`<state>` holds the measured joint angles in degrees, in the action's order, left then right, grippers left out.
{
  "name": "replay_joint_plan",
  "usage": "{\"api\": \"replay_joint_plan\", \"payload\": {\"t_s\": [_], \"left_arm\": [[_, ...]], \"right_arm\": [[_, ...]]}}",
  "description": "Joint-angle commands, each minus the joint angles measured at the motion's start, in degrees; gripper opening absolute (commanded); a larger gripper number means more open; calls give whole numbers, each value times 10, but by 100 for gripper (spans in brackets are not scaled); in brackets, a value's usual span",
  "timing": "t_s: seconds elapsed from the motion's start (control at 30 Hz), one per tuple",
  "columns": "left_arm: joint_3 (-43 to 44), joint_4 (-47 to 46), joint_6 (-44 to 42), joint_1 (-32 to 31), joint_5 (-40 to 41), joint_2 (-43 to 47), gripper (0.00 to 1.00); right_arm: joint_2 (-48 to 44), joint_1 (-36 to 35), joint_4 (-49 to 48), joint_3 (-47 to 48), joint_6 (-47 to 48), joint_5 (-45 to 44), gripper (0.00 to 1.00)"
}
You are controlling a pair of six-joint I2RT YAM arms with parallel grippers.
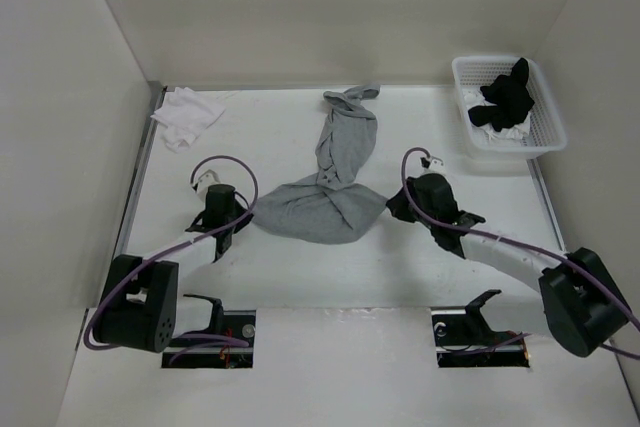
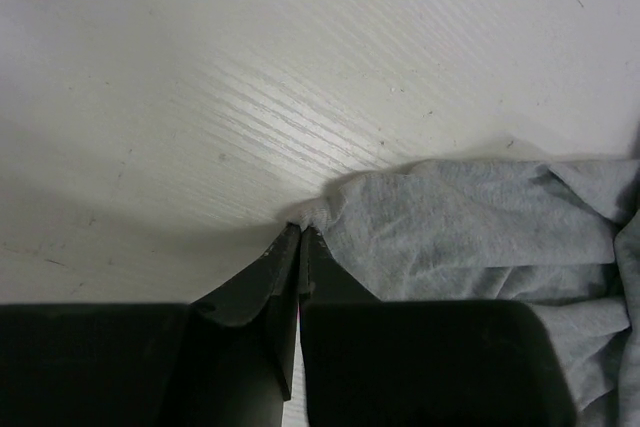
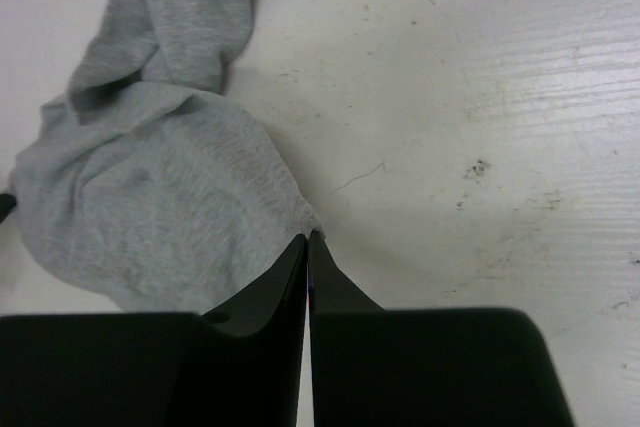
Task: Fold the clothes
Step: Flatten the tank top out
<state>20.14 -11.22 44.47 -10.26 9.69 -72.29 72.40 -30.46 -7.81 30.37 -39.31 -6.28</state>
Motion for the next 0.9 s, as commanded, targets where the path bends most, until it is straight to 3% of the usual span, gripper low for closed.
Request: {"api": "replay_joint_plan", "payload": {"t_s": [0.0,0.1,0.27,0.4,0.57,0.7,0.87], "left_arm": [[14,-25,6,-12,-7,24,0],[31,1,8,-37,-3,105,0],[124,123,-4,-98,53,283,0],[244,196,-46,-148,132,388,0],[380,191,-112,-200,207,426,0],[451,143,-159,-212,238,397,0],[561,111,-202,-205,245,336,0]], "right_arm": [[-52,-10,-25,-2,-2,-13,4],[-116,-17,9,2,3,-24,3],[-252,-67,138,69,25,-90,1],[-337,-155,256,196,63,-215,0],[-331,-298,333,412,163,-415,0],[-274,-404,288,561,307,-550,0],[-182,-455,108,680,533,-549,0]]}}
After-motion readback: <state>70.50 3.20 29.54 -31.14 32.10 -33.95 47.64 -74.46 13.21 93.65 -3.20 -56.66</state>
